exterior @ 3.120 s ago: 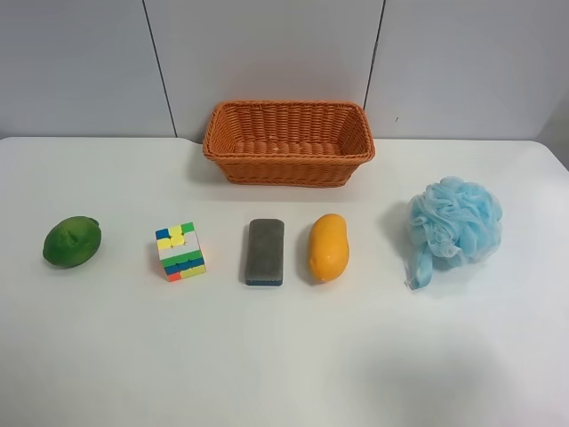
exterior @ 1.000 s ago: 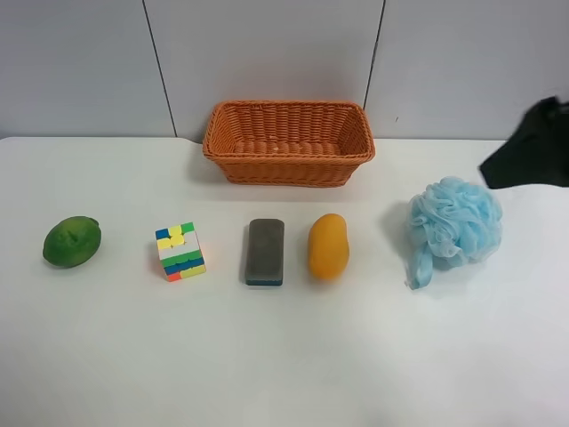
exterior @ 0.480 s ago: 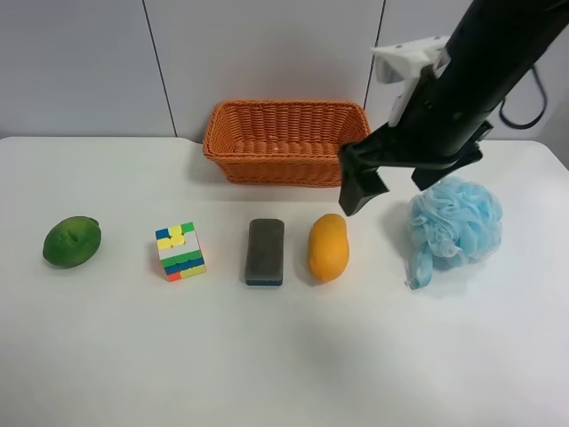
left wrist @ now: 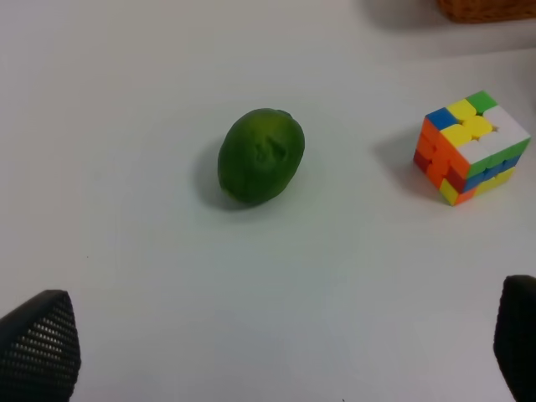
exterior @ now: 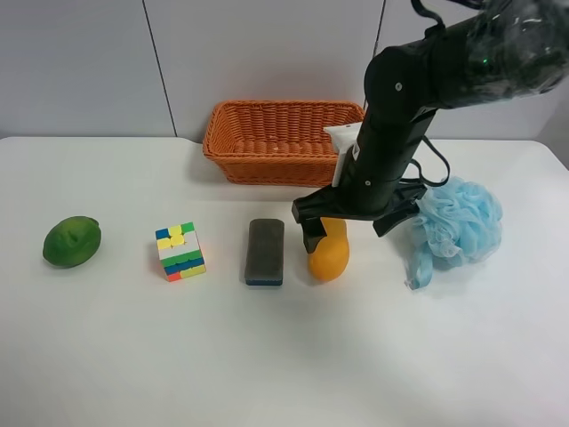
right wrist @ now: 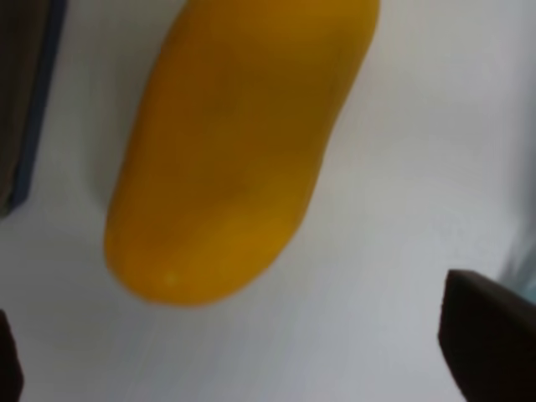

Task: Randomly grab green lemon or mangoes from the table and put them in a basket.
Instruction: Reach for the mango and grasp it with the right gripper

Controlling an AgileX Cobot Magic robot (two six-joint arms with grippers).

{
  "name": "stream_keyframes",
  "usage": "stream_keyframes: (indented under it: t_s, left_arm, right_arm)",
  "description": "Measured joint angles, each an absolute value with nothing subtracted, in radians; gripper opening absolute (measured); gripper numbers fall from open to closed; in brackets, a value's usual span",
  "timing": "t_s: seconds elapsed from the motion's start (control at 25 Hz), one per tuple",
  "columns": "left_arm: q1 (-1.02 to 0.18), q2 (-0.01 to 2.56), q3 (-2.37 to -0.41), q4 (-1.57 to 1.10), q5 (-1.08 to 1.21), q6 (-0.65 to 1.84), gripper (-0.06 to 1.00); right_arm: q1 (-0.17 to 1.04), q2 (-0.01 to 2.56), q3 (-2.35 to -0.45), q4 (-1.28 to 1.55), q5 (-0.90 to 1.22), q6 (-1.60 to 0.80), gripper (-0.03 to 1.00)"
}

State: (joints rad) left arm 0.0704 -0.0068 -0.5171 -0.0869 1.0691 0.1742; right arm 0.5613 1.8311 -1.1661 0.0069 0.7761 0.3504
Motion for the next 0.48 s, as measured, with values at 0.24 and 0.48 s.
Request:
stream_keyframes:
  t_s: [0.24,0.48]
  left_arm:
    - [0.07,-0.007,-0.517,-0.087,1.069,0.174,0.99]
    - [0.07,-0.007,-0.517,-0.087,1.069,0.174,0.99]
  right_arm:
    - [0.561,1.908,-1.166,-0.035,0.701,0.428,0.99]
    - [0.561,1.972,-1.167,-0.036,0.634,0.435,0.99]
